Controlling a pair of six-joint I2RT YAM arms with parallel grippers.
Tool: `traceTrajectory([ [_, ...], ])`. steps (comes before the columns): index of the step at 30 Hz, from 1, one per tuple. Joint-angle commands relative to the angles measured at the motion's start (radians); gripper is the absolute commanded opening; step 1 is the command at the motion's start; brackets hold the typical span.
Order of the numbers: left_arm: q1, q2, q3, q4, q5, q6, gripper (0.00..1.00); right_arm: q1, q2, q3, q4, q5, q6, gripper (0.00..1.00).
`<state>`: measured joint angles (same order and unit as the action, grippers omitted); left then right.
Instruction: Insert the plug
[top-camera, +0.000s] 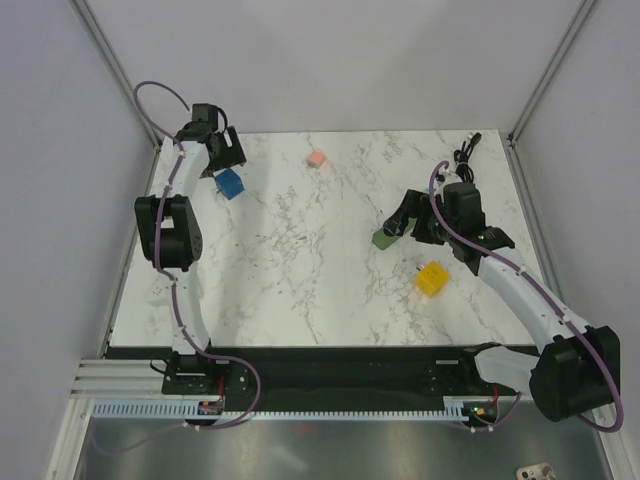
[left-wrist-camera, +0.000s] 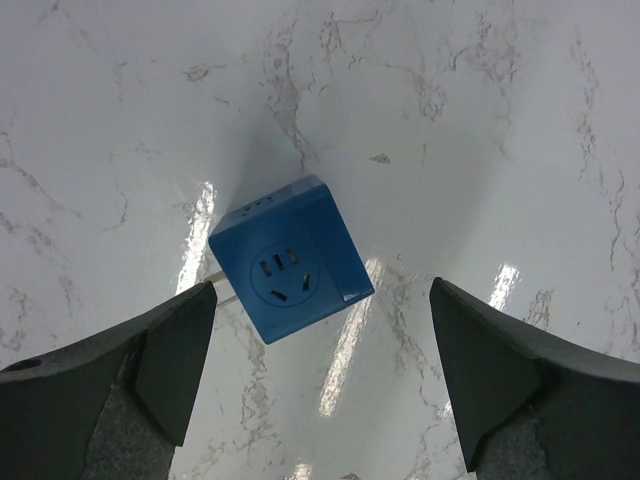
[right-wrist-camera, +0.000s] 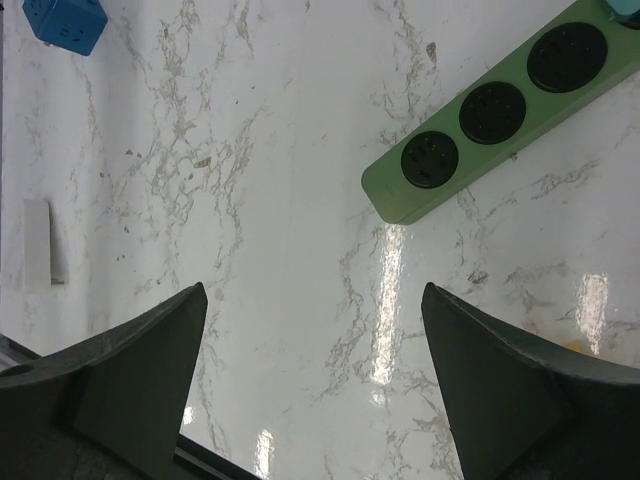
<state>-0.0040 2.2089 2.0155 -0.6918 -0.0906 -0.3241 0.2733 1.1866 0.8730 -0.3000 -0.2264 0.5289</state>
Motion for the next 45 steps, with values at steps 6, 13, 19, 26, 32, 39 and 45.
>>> traceTrajectory([
  [6,-0.010,0.058,0.054,-0.061,-0.041,-0.056,0.96,0.003,-0.028,0.024,-0.004,0.081,-0.040,0.96],
  [13,-0.011,0.107,0.068,-0.071,-0.061,-0.036,0.92,0.004,-0.021,0.041,-0.008,0.098,-0.043,0.96],
  [19,-0.013,0.149,0.126,-0.058,-0.017,0.017,0.81,0.004,-0.018,0.049,-0.013,0.099,-0.043,0.96],
  [26,-0.022,0.126,0.117,-0.058,0.054,0.049,0.57,0.004,-0.004,0.058,-0.014,0.114,-0.040,0.95],
  [32,-0.062,0.057,0.052,-0.063,0.086,0.083,0.24,0.004,0.004,0.077,-0.034,0.113,-0.033,0.95],
  [39,-0.160,-0.116,-0.110,-0.060,0.141,0.099,0.02,0.003,-0.027,0.057,-0.037,0.064,0.014,0.95],
  [45,-0.260,-0.274,-0.254,-0.026,0.265,0.063,0.02,0.003,-0.084,0.003,-0.042,0.042,0.074,0.95],
])
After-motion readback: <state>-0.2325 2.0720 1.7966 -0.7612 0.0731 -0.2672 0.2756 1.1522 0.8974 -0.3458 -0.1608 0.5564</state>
